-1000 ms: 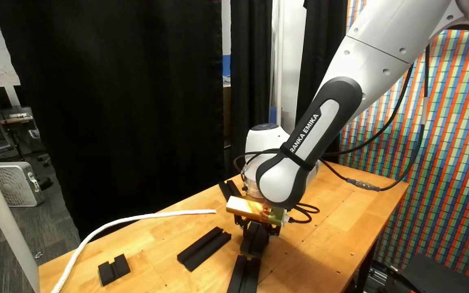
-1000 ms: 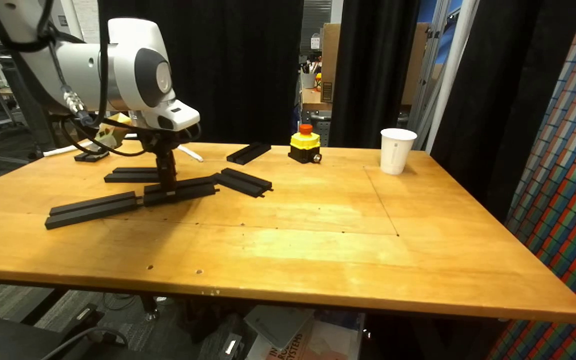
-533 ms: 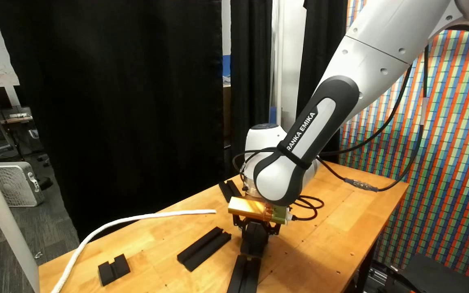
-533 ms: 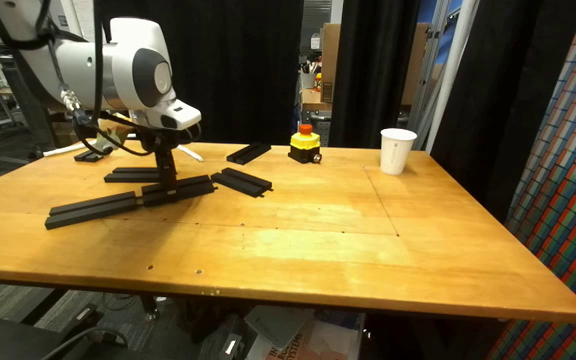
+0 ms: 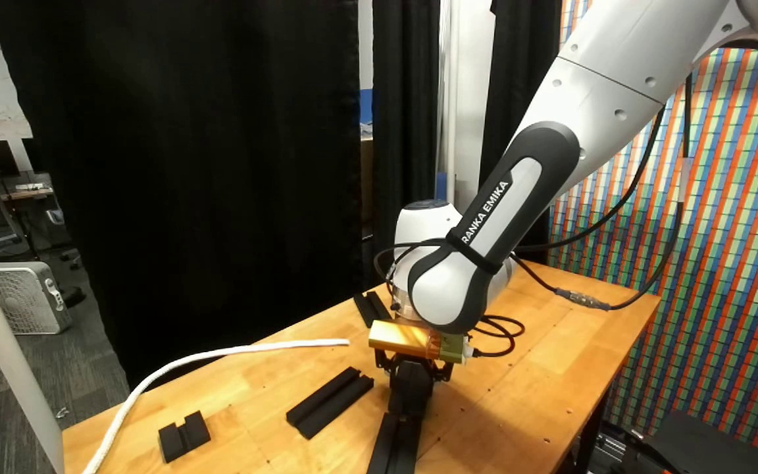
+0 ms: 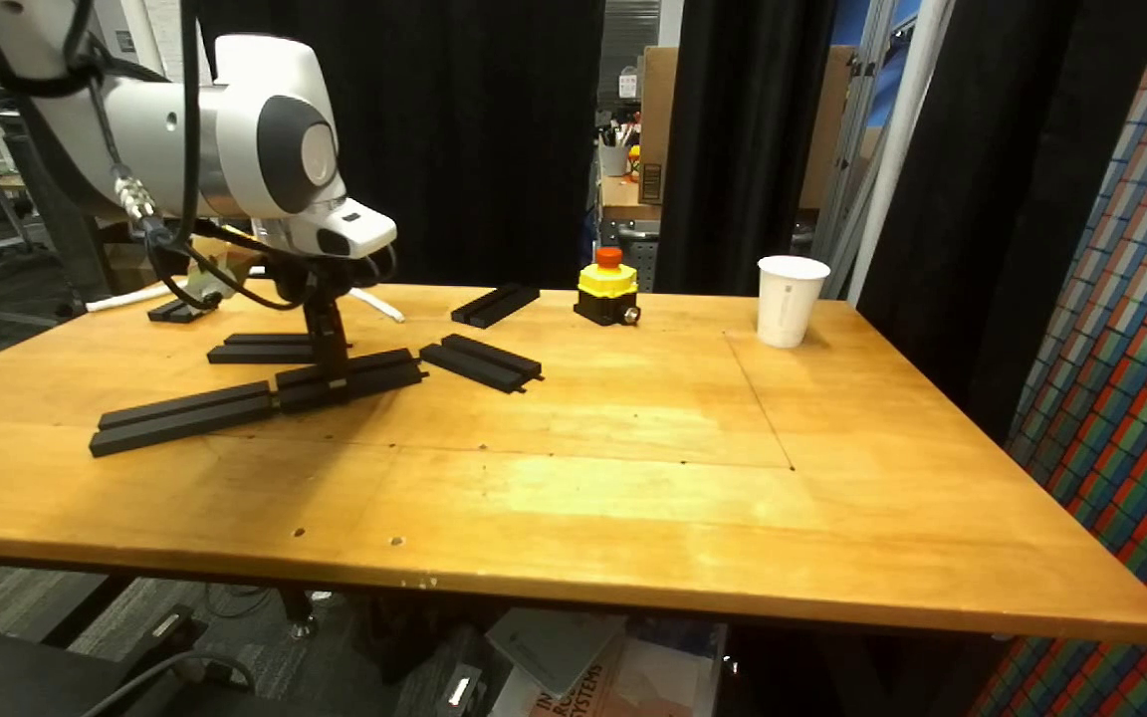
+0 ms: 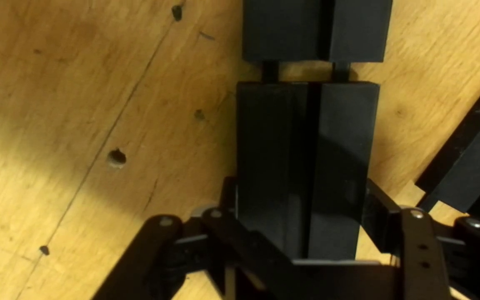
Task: Connect the black pads together
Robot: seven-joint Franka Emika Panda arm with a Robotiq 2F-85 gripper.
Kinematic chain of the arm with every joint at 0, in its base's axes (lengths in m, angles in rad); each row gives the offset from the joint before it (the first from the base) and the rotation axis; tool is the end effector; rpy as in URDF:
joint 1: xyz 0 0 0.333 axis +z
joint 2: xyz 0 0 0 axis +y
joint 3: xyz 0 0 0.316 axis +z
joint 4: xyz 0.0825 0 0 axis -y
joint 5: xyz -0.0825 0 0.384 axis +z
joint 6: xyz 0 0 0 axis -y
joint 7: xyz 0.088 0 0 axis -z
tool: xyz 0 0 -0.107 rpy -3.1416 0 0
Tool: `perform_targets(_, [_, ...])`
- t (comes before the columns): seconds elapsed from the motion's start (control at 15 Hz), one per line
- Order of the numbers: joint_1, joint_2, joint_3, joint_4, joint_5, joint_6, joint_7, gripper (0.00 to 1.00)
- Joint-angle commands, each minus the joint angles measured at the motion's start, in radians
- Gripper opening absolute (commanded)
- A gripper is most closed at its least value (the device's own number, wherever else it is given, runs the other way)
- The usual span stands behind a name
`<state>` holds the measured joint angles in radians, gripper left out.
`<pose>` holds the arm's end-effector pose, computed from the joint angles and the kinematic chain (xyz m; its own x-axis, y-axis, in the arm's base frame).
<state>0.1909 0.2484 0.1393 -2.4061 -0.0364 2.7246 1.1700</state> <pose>0.4775 0.1670 0.2190 0.6873 -0.7263 0.0129 -0.7237 -0.6861 -0.0740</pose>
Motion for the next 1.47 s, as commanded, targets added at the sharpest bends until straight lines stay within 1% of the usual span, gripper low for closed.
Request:
perform_targets(0.0, [0.034,-0.025,-0.015,0.003,0.03,-0.049,-0.004,0.46])
perform_targets(0.33, [0.053,-0.024,-0.014,0.008,0.018,-0.074,0.014,0.46])
perform_targets(1.4, [0.087,0.023,-0.014,0.056,0.009,-0.061,0.023,0.46])
